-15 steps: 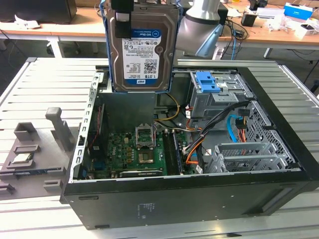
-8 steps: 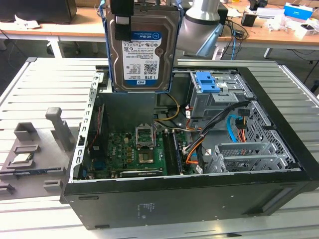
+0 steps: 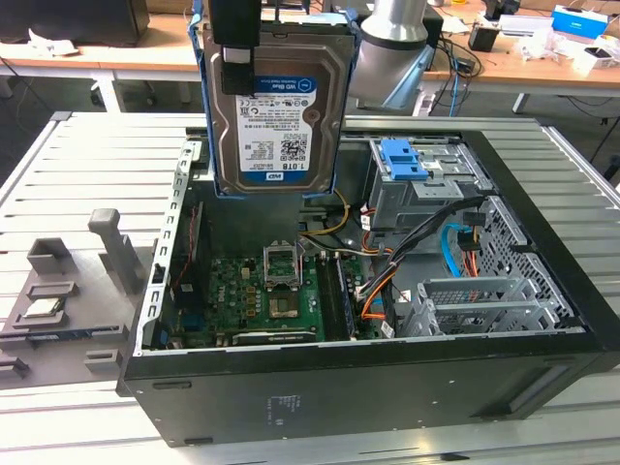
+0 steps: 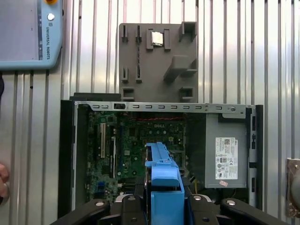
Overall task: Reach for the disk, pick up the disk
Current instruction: 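Pick up the disk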
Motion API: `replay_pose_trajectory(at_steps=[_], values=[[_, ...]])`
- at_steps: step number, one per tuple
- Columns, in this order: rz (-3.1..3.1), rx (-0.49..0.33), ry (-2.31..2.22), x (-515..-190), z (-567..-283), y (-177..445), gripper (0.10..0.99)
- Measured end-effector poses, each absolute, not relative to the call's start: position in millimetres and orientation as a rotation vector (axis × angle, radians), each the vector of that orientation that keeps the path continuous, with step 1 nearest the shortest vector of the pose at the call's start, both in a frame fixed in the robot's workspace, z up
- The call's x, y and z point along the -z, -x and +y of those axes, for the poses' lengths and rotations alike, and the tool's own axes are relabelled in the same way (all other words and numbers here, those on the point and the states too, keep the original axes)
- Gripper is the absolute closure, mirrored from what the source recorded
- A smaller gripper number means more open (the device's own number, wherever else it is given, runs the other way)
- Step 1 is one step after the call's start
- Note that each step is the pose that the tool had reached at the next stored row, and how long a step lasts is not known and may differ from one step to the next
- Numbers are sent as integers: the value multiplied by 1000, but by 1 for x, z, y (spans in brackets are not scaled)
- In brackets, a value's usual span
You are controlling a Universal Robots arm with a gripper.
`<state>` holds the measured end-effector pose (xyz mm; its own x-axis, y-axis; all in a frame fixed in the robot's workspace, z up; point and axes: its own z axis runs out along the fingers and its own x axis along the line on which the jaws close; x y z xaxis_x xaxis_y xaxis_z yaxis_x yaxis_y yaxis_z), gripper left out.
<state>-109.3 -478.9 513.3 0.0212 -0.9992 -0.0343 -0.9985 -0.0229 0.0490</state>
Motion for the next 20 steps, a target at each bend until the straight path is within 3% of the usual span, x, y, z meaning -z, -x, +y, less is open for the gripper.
replay_pose_trajectory(at_steps=[20], values=[[-2187,95,-2235,-493,-499,108,718]])
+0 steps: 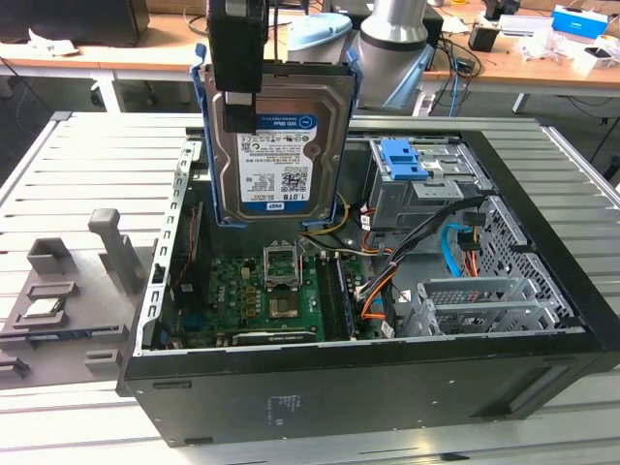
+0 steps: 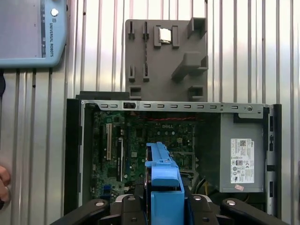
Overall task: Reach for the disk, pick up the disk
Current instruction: 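Pick up the disk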
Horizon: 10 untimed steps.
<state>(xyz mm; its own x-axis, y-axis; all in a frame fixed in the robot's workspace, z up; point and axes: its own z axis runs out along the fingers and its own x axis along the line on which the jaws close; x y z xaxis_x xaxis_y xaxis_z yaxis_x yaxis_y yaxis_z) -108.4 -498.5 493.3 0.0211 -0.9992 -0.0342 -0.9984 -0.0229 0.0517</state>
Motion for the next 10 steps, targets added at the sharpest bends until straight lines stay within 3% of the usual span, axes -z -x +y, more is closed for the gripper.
replay_pose_trajectory(at_steps=[10], values=[[-2187,95,-2235,-493,-520,108,718]])
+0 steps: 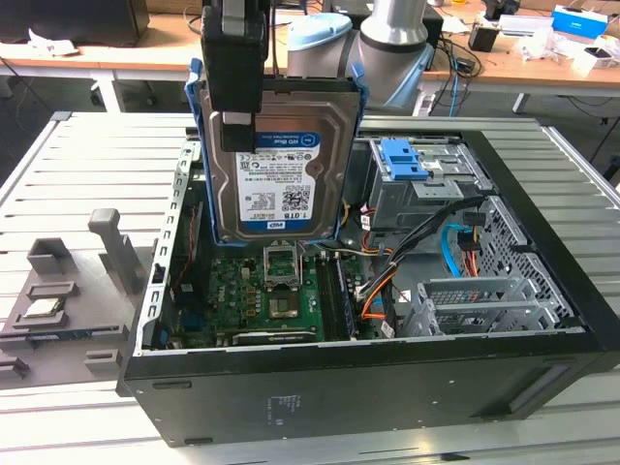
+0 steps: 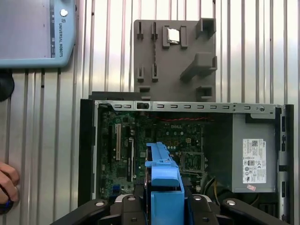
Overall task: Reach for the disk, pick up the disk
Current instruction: 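Pick up the disk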
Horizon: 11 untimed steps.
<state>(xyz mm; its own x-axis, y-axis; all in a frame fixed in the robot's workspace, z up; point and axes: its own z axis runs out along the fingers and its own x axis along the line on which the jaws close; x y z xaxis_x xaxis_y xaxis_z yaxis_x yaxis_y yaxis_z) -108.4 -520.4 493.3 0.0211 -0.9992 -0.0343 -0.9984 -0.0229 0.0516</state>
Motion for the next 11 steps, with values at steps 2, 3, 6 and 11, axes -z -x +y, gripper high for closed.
replay_pose_trajectory(at_steps=[2,3,6,11], values=[[-2187,95,-2235,-493,-525,108,718],[-2187,95,-2235,-493,-527,108,718],[-2187,95,-2235,-493,-532,108,718],[-2187,95,-2235,-493,-539,108,718]])
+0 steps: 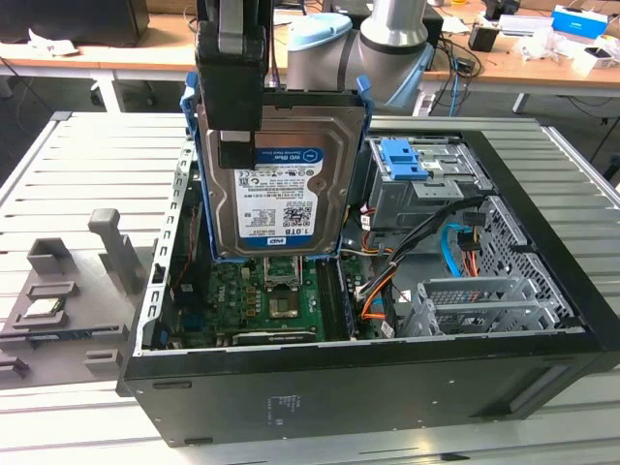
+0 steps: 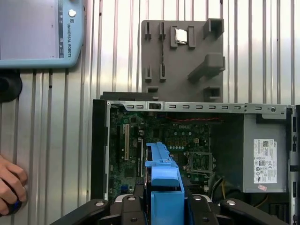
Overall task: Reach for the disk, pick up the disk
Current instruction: 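Pick up the disk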
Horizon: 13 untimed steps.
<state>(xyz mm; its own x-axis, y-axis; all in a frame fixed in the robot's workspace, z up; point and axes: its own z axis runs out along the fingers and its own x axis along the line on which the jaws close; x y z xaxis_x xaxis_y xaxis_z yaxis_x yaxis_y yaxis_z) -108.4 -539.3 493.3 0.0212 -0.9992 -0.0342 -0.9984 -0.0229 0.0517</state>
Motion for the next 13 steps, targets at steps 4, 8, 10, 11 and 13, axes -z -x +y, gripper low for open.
replay_pose_trajectory(at_steps=[4,8,10,11,13], values=[[-2187,95,-2235,-493,-548,108,718],[-2187,95,-2235,-493,-555,108,718],[-2187,95,-2235,-493,-558,108,718],[-2187,95,-2235,-493,-560,108,718],[-2187,95,-2235,-493,-564,108,718]])
